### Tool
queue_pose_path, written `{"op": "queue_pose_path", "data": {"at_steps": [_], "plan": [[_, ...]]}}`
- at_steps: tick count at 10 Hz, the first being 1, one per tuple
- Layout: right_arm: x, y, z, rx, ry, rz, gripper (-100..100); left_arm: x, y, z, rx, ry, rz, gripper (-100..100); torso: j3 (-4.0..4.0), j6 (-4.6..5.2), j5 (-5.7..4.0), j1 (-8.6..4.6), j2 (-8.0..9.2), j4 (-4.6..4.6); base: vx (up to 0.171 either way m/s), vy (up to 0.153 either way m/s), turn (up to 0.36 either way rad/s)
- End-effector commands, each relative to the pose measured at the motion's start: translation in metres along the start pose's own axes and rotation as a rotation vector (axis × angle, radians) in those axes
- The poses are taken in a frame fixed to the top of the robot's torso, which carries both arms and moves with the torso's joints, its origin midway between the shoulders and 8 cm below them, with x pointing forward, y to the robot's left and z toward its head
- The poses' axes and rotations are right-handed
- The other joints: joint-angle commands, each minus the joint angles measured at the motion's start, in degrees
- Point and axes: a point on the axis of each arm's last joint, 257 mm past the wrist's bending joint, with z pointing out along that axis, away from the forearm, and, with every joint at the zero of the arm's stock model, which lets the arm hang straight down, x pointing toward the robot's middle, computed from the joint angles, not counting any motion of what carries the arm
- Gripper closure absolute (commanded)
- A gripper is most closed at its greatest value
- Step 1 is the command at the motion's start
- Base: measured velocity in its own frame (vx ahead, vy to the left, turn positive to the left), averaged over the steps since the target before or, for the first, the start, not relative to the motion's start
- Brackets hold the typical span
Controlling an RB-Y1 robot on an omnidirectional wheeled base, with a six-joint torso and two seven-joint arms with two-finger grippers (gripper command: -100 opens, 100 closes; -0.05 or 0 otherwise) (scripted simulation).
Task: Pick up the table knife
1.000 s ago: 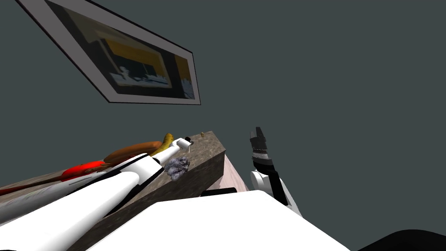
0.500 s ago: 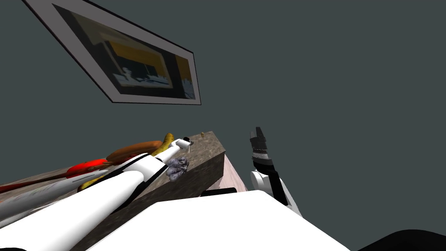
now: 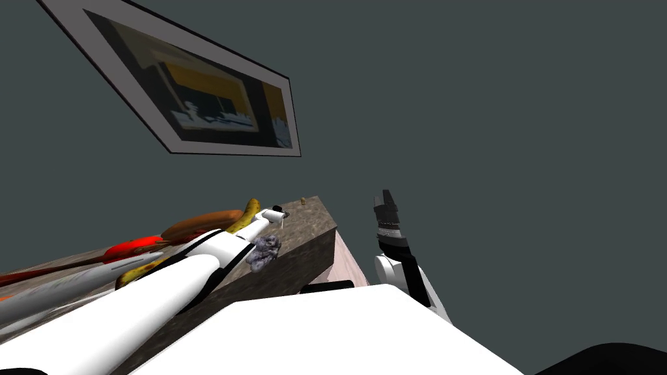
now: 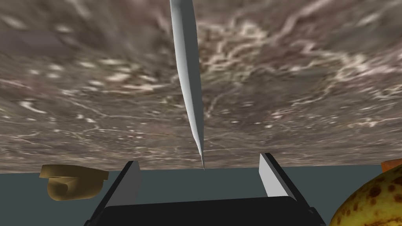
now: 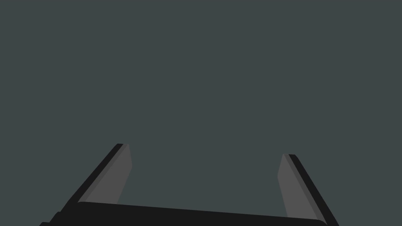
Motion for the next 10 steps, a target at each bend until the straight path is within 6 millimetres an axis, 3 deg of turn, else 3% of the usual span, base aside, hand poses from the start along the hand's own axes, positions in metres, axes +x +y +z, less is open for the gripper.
{"op": "queue_pose_path", "data": {"at_steps": [1, 5, 6, 10], "plan": [[0.0, 0.0, 0.0, 0.0, 0.0, 0.0, 0, 0.0032, 0.0031, 0.002, 0.002, 0.004, 0.008, -100, 0.0, 0.0, 0.0, 0.0, 0.0, 0.0, 0.023, -0.032, 0.03], [0.0, 0.0, 0.0, 0.0, 0.0, 0.0, 0, 0.0106, 0.0047, 0.0048, 0.006, 0.013, 0.016, -100, 0.01, 0.01, 0.0, 0.03, 0.02, 0.01, 0.011, -0.02, 0.022], [0.0, 0.0, 0.0, 0.0, 0.0, 0.0, 0, 0.0105, 0.0046, 0.0049, 0.006, 0.012, 0.02, 100, 0.03, 0.01, 0.01, 0.08, 0.05, 0.01, 0.0, 0.0, 0.0], [0.0, 0.0, 0.0, 0.0, 0.0, 0.0, 0, 0.0106, 0.0053, 0.0049, 0.005, 0.013, 0.023, 100, 0.06, 0.0, 0.08, 0.18, 0.09, 0.03, 0.0, 0.0, 0.0]]}}
